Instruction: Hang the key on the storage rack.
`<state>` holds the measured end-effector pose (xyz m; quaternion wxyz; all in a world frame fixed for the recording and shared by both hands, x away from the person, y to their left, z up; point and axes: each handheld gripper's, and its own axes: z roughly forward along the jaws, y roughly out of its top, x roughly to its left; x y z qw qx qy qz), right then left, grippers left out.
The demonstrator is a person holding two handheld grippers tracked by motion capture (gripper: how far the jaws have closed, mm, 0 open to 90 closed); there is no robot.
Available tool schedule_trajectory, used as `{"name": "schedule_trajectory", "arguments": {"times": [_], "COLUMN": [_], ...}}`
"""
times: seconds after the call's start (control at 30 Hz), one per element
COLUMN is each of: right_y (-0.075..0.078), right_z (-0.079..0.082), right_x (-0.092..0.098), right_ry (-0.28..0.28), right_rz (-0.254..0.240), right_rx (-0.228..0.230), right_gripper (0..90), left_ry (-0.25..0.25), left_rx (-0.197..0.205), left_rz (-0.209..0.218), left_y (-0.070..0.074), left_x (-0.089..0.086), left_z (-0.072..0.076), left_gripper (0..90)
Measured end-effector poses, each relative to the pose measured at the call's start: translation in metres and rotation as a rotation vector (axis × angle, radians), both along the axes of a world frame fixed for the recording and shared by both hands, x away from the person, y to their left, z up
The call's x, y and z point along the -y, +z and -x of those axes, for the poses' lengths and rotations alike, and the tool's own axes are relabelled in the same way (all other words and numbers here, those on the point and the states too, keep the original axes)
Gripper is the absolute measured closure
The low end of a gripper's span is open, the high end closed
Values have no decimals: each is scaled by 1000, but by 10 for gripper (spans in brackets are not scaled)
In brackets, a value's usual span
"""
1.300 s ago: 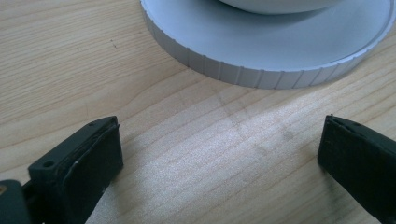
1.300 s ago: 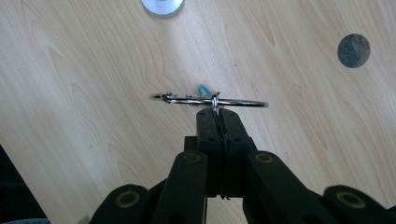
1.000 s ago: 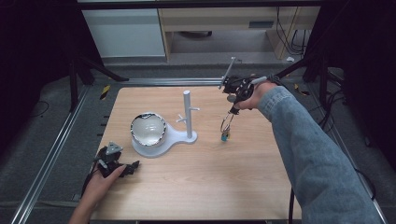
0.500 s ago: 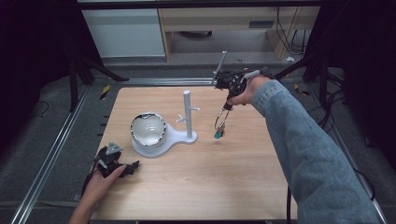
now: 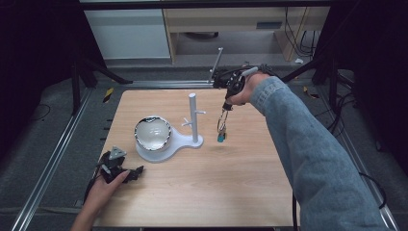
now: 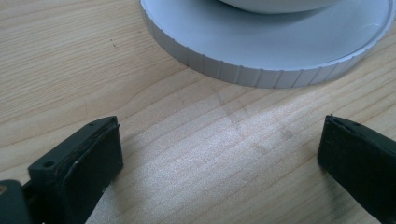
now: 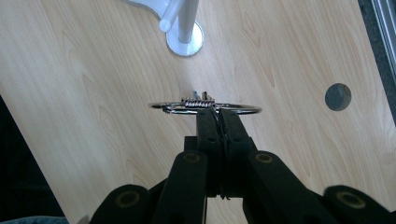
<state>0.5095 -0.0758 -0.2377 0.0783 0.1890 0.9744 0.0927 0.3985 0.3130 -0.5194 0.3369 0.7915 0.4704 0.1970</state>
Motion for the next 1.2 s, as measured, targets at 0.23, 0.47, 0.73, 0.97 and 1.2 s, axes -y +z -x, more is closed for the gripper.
{"name": "schedule_trajectory", "arguments": {"times": [0.23, 0.47, 0.73, 0.97, 1.2], "right_y": [3, 4, 3, 9, 9], "right_z": [-1, 2, 0, -1, -2], "right_x": [-12, -20, -30, -41, -53], "right_ry": [14, 22, 39, 51, 63], "right_rz": [9, 15, 12, 14, 10], "right_rx": [1, -4, -5, 0, -1], "right_gripper": [887, 887, 887, 887, 887], "left_ry": [0, 0, 0, 0, 0], "left_rx": [0, 0, 0, 0, 0], "left_rz": [0, 0, 0, 0, 0], "left_y": [0, 0, 0, 0, 0], "left_x": [0, 0, 0, 0, 0], "left_z": [0, 0, 0, 0, 0], "left_gripper": [0, 0, 0, 0, 0]}}
